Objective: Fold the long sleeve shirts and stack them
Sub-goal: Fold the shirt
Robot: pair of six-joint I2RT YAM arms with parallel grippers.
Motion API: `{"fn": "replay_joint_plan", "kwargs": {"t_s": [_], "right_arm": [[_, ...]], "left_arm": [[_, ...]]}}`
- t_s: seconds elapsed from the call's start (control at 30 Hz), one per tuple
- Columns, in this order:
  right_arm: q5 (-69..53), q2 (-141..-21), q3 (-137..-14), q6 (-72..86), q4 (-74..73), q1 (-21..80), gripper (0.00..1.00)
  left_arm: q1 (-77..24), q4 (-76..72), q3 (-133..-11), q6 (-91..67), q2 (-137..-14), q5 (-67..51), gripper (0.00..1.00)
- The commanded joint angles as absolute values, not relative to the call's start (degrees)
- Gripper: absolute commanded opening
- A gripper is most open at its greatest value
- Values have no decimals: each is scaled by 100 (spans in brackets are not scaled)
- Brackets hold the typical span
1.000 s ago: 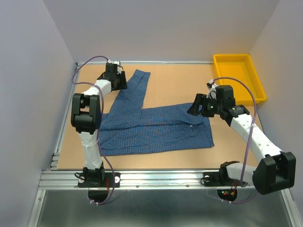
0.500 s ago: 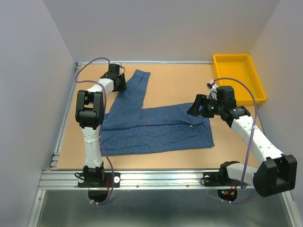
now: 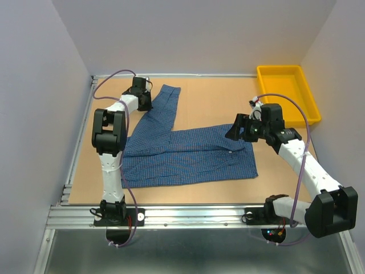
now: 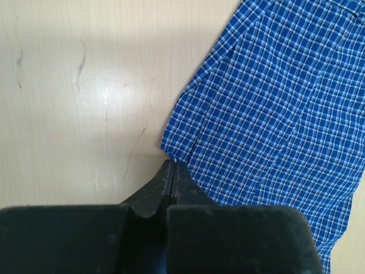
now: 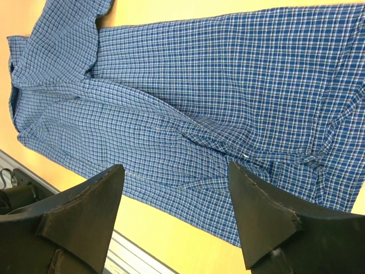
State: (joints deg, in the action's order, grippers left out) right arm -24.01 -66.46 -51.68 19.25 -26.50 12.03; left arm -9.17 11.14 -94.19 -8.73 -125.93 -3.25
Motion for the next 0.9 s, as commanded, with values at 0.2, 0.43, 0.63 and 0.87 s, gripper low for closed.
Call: {"fn": "replay_joint_plan", "kwargs": {"t_s": [0.2, 0.43, 0.63, 0.87], "right_arm": [[-2355, -6776, -5801, 1916, -2408, 1195, 79], [-2329, -6873, -5889, 1881, -2391, 1195, 79], [-2355, -7022, -5854, 1846, -2294, 1213, 79], [-2215, -7294, -5827, 1784, -2180, 1336, 79]], "left_arm": [[-1572, 1608, -8790, -685, -10682, -606, 0], [-2521, 1529, -7086, -1054, -9081, -869, 0], [-3671, 1486, -5469, -1704, -7947, -1361, 3], [-4858, 1388, -4430, -2338, -6743, -2073, 42]]}}
